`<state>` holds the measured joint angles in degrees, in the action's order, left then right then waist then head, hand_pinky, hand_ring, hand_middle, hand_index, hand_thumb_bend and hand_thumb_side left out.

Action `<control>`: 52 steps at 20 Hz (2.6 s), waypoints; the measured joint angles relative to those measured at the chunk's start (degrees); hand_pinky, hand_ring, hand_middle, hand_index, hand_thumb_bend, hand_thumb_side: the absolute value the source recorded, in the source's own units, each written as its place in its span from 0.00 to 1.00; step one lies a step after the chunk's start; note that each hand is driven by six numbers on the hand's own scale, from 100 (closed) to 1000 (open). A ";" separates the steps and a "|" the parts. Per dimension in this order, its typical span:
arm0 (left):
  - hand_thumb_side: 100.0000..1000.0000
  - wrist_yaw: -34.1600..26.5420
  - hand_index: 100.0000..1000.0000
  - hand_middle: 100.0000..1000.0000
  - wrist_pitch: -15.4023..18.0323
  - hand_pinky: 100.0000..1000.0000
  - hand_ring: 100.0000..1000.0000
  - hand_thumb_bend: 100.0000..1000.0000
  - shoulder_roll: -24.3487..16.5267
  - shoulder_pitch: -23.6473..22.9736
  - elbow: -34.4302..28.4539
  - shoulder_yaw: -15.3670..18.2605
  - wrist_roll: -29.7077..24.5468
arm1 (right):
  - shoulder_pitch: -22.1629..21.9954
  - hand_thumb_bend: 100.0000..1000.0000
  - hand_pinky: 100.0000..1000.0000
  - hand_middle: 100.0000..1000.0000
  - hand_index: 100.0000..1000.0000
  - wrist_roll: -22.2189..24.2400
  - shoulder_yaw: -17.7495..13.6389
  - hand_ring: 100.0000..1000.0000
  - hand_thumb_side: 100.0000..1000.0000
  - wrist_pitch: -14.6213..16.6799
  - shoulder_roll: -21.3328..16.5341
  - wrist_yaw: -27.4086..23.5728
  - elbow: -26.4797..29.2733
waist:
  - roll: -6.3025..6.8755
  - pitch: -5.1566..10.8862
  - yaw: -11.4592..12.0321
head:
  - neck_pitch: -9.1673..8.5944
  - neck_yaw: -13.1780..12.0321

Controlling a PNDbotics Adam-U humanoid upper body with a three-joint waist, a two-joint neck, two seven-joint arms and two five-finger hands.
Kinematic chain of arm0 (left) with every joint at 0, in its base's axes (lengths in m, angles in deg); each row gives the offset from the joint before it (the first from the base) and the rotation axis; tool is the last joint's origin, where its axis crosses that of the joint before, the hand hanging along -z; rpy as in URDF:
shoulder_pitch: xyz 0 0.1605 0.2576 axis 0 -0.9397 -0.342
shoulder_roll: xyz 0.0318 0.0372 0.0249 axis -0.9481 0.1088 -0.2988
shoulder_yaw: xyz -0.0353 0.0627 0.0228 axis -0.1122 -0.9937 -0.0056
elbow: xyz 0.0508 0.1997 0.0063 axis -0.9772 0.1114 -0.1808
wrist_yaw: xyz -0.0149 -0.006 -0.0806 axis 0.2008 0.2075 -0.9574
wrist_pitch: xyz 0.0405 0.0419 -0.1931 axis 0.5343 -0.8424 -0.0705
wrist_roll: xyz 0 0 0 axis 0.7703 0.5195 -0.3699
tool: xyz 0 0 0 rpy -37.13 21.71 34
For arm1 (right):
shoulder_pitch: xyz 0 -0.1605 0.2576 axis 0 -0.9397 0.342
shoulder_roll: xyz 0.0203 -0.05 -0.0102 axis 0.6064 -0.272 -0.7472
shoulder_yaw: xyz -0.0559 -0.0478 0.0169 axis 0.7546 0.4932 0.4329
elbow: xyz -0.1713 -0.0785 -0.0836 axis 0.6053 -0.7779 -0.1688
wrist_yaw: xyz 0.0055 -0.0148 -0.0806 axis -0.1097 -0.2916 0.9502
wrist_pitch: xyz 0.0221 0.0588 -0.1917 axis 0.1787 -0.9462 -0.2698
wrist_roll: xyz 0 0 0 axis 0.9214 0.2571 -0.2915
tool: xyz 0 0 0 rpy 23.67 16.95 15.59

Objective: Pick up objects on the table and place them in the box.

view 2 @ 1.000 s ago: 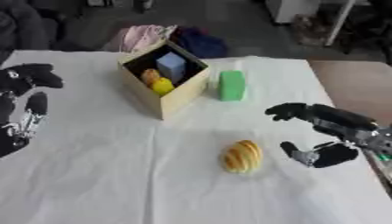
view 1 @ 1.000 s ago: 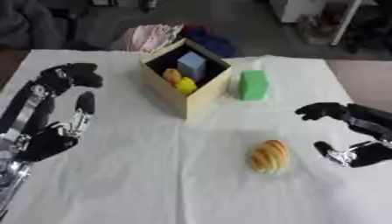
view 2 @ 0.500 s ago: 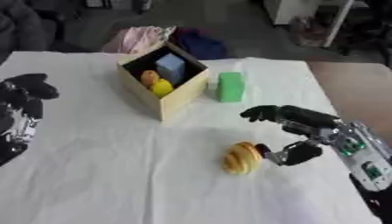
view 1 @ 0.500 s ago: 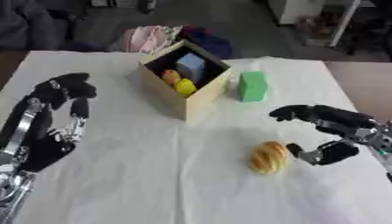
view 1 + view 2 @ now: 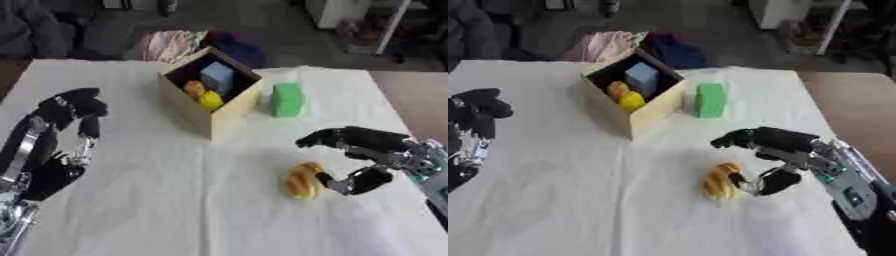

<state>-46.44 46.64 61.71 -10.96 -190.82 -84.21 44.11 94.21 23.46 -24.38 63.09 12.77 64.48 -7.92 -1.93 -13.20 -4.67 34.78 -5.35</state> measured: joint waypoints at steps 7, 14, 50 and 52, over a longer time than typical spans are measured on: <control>0.48 0.14 0.82 0.59 -0.25 0.72 0.64 0.00 0.45 0.00 0.00 0.01 -0.28 | -0.75 0.00 0.83 0.73 0.91 -0.37 0.79 0.81 0.36 0.37 0.63 6.75 -0.79 | 0.00 0.00 0.02 | -0.12 0.24; 0.48 0.14 0.82 0.59 -0.51 0.72 0.64 0.00 0.48 0.00 0.00 0.01 -0.54 | -0.75 0.00 0.75 0.39 0.60 -2.57 0.01 0.63 0.23 2.57 1.65 11.53 -1.42 | 0.00 0.00 0.01 | -0.14 0.39; 0.50 -5.21 0.81 0.59 0.94 0.73 0.64 0.00 5.23 10.40 0.00 -5.92 -9.13 | 13.04 0.00 0.72 0.41 0.63 -20.48 -23.85 0.55 0.02 2.98 2.93 13.34 -14.36 | -3.83 -0.53 20.53 | -3.10 16.97; 0.50 -5.56 0.81 0.59 0.81 0.73 0.64 0.00 5.50 10.70 0.00 -6.11 -9.41 | 13.46 0.00 0.73 0.48 0.69 -22.28 -23.93 0.57 0.03 2.41 4.09 15.20 -15.39 | -4.02 -0.62 21.29 | -3.10 18.16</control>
<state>-52.00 47.45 67.21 -0.26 -190.82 -90.32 34.70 107.67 1.18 -48.31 65.49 16.86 79.68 -23.32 -5.95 -13.82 16.62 31.68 12.81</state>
